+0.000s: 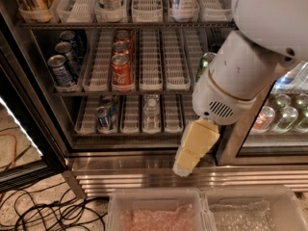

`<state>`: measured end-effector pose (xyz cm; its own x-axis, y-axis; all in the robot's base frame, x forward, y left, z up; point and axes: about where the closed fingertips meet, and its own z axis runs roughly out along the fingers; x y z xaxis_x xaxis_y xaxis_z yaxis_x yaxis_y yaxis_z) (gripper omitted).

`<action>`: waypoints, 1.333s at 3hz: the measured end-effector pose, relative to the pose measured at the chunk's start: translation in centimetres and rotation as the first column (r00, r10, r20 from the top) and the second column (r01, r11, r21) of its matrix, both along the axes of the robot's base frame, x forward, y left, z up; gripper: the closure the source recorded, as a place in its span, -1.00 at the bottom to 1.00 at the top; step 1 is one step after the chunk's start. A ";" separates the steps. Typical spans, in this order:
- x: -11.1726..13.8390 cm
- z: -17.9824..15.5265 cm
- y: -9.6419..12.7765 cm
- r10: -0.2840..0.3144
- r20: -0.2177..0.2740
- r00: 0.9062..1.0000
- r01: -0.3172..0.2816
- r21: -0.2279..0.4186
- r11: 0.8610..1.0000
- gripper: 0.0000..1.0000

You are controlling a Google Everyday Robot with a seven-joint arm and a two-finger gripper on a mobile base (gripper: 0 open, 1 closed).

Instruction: Pick pepsi can from middle shelf of fridge

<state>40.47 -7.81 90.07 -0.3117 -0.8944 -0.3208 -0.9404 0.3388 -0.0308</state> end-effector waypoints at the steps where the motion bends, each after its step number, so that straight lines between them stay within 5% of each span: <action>1: -1.1 -2.2 3.4 -0.025 -0.014 1.000 0.025 0.051 0.998 -1.00; 2: 0.7 -5.6 7.1 -0.133 -0.033 0.991 0.136 0.129 0.982 -1.00; 3: 2.4 -8.1 9.9 -0.224 -0.088 0.971 0.236 0.176 0.956 -1.00; 4: 2.6 -7.9 10.0 -0.249 -0.095 0.964 0.263 0.184 0.947 -1.00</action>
Offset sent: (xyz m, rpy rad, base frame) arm 0.0378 0.1142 -0.0997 0.2536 0.0593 -0.3544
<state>43.09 2.21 82.12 -0.5500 -0.7042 -0.4491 -0.8184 0.5616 0.1217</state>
